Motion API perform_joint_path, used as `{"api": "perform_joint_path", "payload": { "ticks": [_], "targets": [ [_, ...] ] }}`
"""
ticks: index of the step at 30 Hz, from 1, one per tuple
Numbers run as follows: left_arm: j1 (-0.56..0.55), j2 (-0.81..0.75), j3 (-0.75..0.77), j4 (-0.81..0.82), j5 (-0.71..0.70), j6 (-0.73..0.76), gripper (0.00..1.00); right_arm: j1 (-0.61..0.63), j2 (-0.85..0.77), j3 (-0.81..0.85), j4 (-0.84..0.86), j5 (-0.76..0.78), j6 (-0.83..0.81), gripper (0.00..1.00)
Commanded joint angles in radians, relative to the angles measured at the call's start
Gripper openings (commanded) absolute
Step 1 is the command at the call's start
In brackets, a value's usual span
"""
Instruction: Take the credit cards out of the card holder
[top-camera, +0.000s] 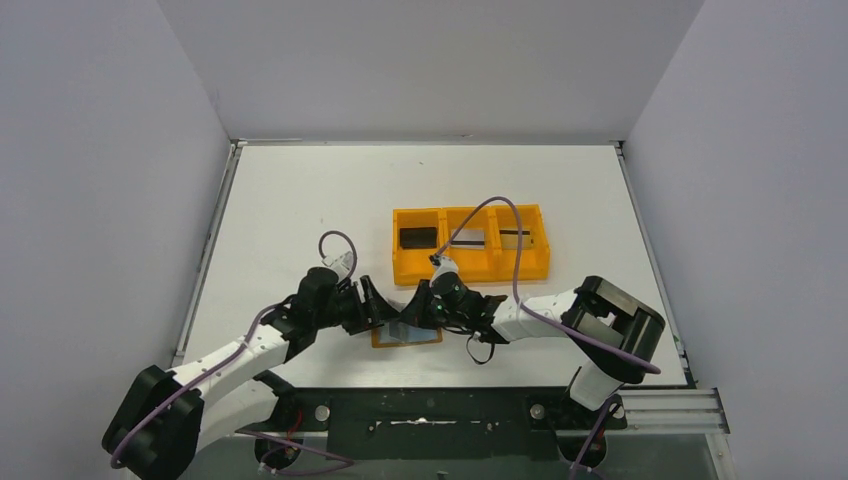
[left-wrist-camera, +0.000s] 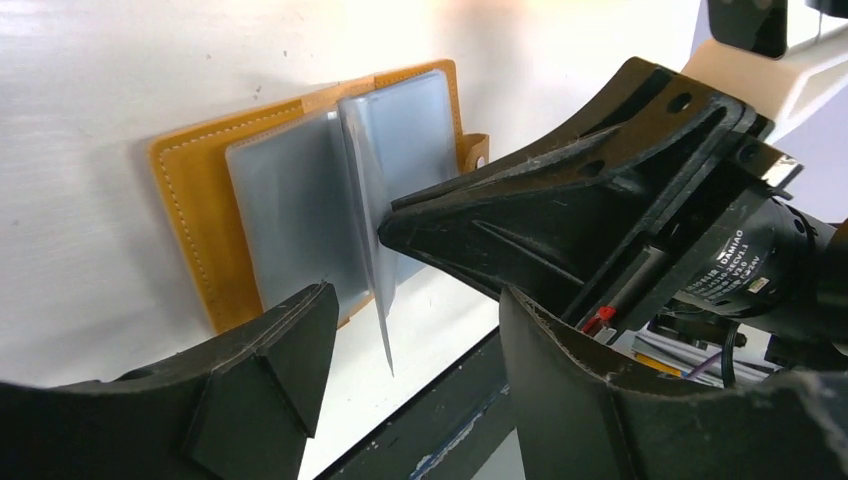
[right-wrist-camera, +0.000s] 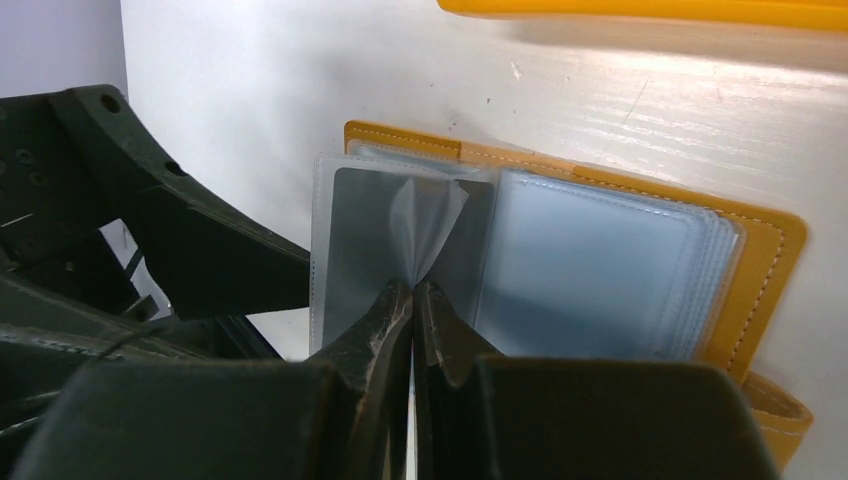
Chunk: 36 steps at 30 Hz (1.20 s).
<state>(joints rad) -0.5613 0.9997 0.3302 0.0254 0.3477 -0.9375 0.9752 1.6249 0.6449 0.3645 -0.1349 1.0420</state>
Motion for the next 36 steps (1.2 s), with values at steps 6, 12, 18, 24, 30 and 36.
{"api": "perform_joint_path", "payload": {
  "ticks": [6,12,18,24,30,36],
  "targets": [
    [-0.008,0.105,-0.002,0.227,0.116,-0.049,0.49,-0.014,-0.041,-0.022,0.103,-0.02,0.026,0.05],
    [-0.011,0.157,0.039,0.238,0.149,-0.027,0.48,-0.02,-0.086,-0.034,0.067,0.013,0.038,0.27],
    [-0.02,0.219,0.07,0.284,0.172,-0.034,0.47,-0.02,-0.235,-0.061,-0.117,0.162,0.059,0.35],
    [-0.063,0.29,0.116,0.33,0.16,-0.038,0.47,-0.02,-0.413,-0.096,-0.361,0.38,0.119,0.38],
    [-0.131,0.422,0.142,0.366,0.166,-0.039,0.44,-0.023,-0.562,-0.116,-0.465,0.493,0.128,0.43],
    [-0.138,0.286,0.174,0.208,0.02,-0.012,0.45,-0.025,-0.559,-0.105,-0.432,0.436,0.078,0.35]
  ]
}}
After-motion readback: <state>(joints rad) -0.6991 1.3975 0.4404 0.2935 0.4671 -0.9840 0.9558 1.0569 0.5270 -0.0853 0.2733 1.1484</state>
